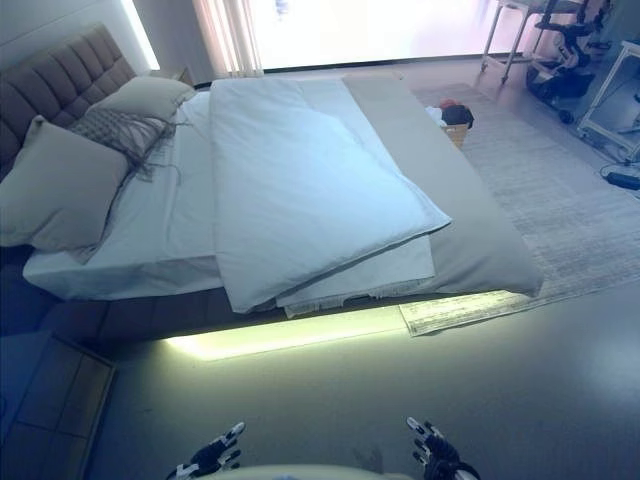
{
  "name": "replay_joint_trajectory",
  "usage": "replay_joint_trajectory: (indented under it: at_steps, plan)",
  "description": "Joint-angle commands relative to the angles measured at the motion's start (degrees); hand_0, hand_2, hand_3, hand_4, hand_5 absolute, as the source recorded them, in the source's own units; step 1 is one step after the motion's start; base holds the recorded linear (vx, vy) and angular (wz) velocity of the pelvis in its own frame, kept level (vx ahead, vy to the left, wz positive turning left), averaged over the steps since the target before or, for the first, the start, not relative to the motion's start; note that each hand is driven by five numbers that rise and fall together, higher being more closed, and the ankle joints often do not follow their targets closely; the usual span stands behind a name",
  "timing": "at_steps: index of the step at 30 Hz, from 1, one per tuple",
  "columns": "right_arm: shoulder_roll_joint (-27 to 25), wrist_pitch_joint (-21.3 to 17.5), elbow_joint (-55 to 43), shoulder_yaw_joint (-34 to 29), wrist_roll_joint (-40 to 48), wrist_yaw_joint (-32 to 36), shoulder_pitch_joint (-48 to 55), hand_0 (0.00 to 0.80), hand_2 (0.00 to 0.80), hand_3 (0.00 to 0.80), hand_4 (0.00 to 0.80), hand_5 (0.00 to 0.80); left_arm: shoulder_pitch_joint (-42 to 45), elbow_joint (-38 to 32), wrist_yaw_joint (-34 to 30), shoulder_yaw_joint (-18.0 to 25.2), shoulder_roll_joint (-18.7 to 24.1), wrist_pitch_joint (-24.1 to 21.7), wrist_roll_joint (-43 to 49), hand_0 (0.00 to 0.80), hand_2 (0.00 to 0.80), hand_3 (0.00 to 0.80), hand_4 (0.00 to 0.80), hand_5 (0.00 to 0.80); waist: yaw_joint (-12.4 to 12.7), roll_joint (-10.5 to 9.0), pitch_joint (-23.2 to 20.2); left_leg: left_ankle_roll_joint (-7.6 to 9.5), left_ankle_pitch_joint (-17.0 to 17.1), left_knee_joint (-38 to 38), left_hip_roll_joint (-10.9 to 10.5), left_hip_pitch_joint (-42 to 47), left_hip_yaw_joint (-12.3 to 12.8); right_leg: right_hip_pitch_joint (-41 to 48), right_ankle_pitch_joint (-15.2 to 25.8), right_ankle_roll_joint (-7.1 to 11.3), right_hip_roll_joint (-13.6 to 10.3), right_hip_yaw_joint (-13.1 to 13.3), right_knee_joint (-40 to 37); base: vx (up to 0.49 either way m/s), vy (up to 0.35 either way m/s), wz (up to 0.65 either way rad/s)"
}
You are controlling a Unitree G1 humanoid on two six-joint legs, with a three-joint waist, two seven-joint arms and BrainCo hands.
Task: Make the bed neatly
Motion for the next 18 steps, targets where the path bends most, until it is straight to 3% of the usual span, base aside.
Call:
replay_joint_trajectory:
  at_steps: [1, 18]
  plan:
    - [0.85, 0.26, 3.65, 0.93, -0.55, 0.86, -5.42, 0.0, 0.0, 0.0, 0.0, 0.0, -3.16, 3.37, -1.09, 0.78, -1.08, -0.02, 2.92, 0.0, 0.0, 0.0, 0.0, 0.0, 0.07, -2.53, 0.01, 3.47, -1.07, -0.18, -4.83, -2.33, -2.36, 0.69, -0.78, 1.54, 0.63, 1.17, 0.35, 0.0, 0.0, 0.0]
    - [0.92, 1.07, 3.29, 1.8, -0.1, 3.23, -5.36, 0.0, 0.0, 0.0, 0.0, 0.0, -3.74, 2.94, -1.76, 0.08, -1.18, 0.34, 2.16, 0.0, 0.0, 0.0, 0.0, 0.0, 0.15, -2.54, 0.63, 3.36, -0.79, -0.18, -4.77, -2.94, -2.24, 0.32, -0.74, 1.6, 0.6, 0.86, 0.41, -0.009, 0.0, 0.02]
